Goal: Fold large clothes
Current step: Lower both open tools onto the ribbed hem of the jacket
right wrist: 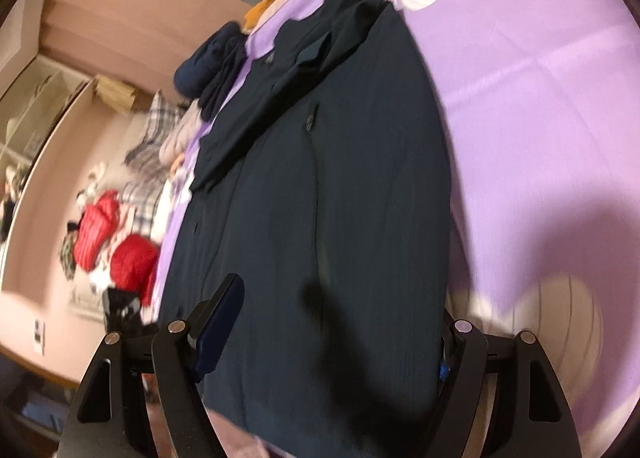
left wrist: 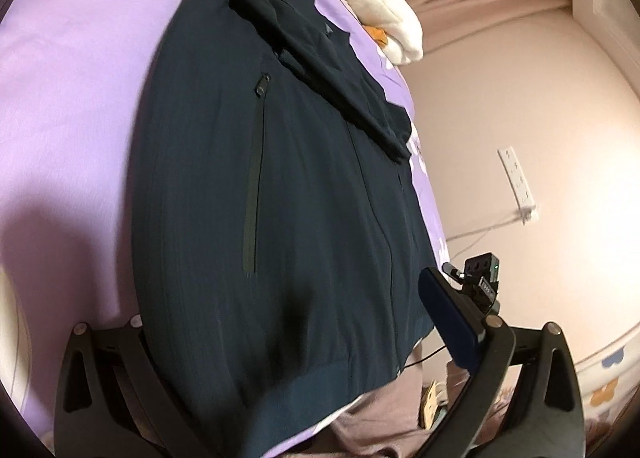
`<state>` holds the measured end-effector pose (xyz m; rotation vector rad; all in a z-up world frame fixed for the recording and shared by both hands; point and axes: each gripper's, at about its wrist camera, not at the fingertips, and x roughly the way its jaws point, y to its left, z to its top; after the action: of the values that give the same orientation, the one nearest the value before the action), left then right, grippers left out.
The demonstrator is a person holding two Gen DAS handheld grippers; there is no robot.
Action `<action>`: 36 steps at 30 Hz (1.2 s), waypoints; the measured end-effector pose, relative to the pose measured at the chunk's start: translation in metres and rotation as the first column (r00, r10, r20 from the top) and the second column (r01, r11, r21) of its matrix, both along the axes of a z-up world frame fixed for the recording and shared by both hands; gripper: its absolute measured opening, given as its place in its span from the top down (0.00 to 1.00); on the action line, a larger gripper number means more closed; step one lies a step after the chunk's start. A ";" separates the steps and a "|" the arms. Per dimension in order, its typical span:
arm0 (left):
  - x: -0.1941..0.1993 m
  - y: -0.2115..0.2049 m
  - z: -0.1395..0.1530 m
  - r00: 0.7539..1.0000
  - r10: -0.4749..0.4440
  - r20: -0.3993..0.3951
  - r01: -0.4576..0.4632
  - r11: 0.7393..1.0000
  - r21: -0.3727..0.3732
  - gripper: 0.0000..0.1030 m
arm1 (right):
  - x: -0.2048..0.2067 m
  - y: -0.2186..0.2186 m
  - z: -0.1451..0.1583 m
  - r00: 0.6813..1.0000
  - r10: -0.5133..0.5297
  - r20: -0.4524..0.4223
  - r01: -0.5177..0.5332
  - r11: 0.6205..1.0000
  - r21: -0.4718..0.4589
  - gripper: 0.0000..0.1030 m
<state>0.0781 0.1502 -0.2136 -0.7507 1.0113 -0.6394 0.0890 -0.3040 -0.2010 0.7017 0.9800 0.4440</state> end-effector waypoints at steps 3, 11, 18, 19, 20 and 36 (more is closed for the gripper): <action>-0.006 0.000 -0.001 1.000 -0.009 0.007 0.009 1.000 -0.004 0.02 | -0.016 -0.002 -0.001 1.000 0.019 0.000 -0.019 1.000 0.013 0.23; -0.021 0.002 -0.002 1.000 0.000 0.012 0.000 0.999 -0.044 0.02 | -0.034 0.005 -0.001 1.000 0.028 -0.006 -0.028 1.000 0.011 0.23; -0.027 -0.010 -0.003 1.000 -0.023 0.010 0.023 0.999 -0.025 0.02 | -0.018 0.012 -0.001 1.000 0.019 -0.006 -0.018 1.000 0.008 0.23; -0.025 -0.010 -0.003 1.000 -0.016 0.009 0.016 0.999 -0.032 0.02 | -0.016 0.013 -0.001 1.000 0.018 -0.003 -0.018 1.000 0.008 0.23; -0.023 -0.011 -0.003 1.000 -0.010 0.009 0.010 0.999 -0.035 0.02 | -0.015 0.014 -0.002 1.000 0.018 -0.001 -0.018 1.000 0.007 0.23; -0.013 -0.026 -0.005 0.998 0.053 -0.017 -0.052 0.997 0.051 0.11 | -0.006 0.027 0.000 0.997 0.005 0.074 -0.001 0.998 -0.066 0.23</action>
<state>0.0649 0.1243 -0.2184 -0.7373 1.0179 -0.5602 0.0834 -0.2769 -0.2011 0.6200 0.9223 0.4351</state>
